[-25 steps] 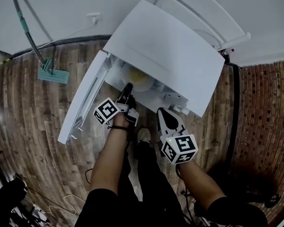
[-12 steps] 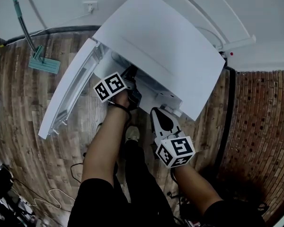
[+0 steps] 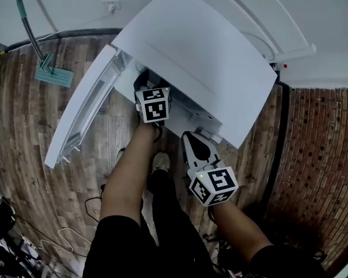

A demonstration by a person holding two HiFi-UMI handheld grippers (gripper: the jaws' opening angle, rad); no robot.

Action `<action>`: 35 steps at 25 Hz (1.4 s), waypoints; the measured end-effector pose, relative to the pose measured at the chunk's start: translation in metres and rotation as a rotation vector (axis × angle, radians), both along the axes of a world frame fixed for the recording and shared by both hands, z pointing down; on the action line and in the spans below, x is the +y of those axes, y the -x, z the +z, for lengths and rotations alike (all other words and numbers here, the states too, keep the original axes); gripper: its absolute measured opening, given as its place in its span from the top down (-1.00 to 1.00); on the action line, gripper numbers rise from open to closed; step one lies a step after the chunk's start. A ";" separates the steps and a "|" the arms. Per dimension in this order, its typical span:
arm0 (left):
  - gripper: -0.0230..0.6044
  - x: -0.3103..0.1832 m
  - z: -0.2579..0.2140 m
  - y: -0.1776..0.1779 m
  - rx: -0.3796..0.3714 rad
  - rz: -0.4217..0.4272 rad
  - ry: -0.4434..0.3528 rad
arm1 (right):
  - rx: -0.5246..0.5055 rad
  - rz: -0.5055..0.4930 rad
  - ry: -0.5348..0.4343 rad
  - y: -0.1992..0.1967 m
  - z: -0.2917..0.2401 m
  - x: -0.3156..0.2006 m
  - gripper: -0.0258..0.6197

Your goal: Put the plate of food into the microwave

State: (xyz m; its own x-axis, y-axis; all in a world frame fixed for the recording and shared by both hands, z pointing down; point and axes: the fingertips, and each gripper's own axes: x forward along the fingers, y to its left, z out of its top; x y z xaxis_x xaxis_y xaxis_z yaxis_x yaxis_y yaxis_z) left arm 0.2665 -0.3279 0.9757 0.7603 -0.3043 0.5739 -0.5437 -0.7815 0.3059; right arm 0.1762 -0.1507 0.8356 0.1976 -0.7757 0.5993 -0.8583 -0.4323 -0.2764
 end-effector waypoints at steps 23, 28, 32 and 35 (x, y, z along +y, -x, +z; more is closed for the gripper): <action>0.94 0.054 -0.235 0.152 0.077 0.078 -0.145 | 0.106 0.084 -0.110 0.010 -0.137 -0.040 0.88; 0.94 0.042 -0.342 0.164 0.100 0.074 -0.121 | 0.173 0.105 -0.241 0.000 -0.243 -0.062 0.88; 0.94 0.038 -0.429 0.162 0.144 0.123 -0.157 | 0.237 0.095 -0.303 -0.002 -0.322 -0.063 0.88; 0.94 0.037 -0.481 0.163 0.180 0.155 -0.178 | 0.238 0.100 -0.337 -0.001 -0.364 -0.059 0.88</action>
State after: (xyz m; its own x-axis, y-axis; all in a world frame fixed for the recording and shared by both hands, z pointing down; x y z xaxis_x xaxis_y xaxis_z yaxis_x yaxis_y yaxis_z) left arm 0.1034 -0.2910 0.4944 0.8905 -0.2600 0.3734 -0.3628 -0.9010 0.2377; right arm 0.1772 -0.2095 0.4714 0.3843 -0.8905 0.2438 -0.8735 -0.4362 -0.2163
